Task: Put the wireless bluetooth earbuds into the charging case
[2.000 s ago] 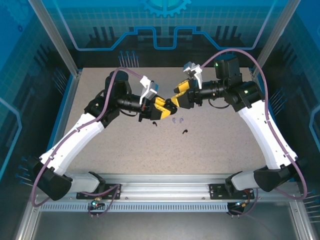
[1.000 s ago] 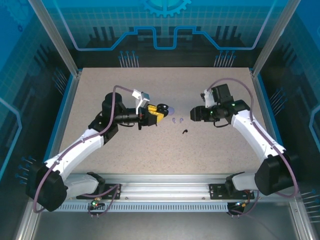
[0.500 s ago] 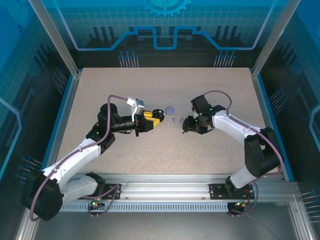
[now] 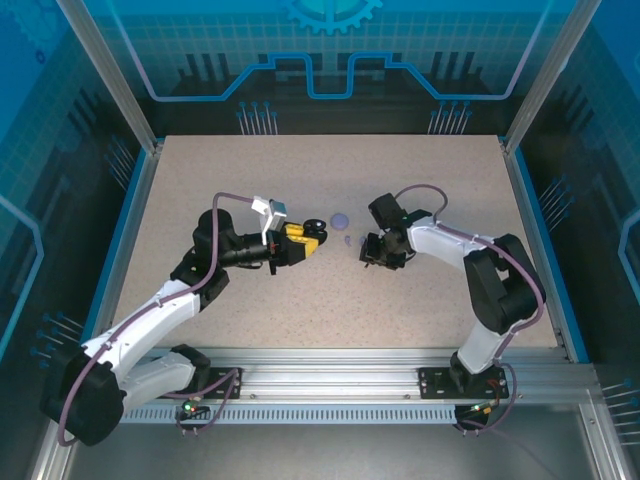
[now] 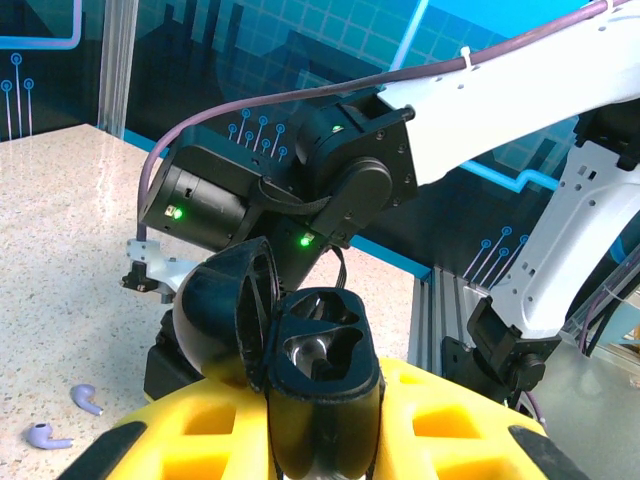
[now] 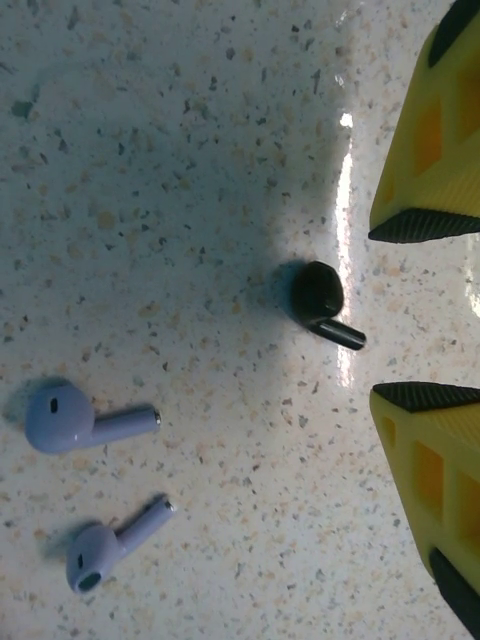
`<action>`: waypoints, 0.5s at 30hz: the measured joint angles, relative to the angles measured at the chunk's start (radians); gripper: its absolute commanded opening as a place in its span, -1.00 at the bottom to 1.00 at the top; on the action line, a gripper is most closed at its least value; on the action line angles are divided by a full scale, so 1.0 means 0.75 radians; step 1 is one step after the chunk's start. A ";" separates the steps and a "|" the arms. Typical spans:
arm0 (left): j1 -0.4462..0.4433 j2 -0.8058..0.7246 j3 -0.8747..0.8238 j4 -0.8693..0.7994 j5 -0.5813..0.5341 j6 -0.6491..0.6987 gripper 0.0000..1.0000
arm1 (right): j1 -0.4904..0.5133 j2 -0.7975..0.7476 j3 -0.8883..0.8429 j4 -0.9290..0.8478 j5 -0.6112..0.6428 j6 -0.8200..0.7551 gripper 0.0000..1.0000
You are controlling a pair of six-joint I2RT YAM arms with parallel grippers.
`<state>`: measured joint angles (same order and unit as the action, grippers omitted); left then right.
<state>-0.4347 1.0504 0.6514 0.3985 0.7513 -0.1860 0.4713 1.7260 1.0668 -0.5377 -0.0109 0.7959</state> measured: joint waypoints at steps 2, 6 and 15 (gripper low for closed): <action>0.000 0.000 0.000 0.000 0.000 -0.001 -0.73 | 0.000 0.024 0.012 0.004 0.006 0.004 -0.14; 0.000 0.000 0.000 -0.001 0.000 0.000 -0.74 | 0.000 0.058 0.031 0.012 0.011 0.014 -0.16; 0.000 0.000 0.000 -0.001 0.000 -0.001 -0.73 | 0.001 0.116 0.053 0.021 0.013 0.021 -0.25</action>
<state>-0.4347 1.0504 0.6514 0.3977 0.7513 -0.1864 0.4717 1.8130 1.1069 -0.5217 -0.0013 0.8120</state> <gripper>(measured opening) 0.222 0.383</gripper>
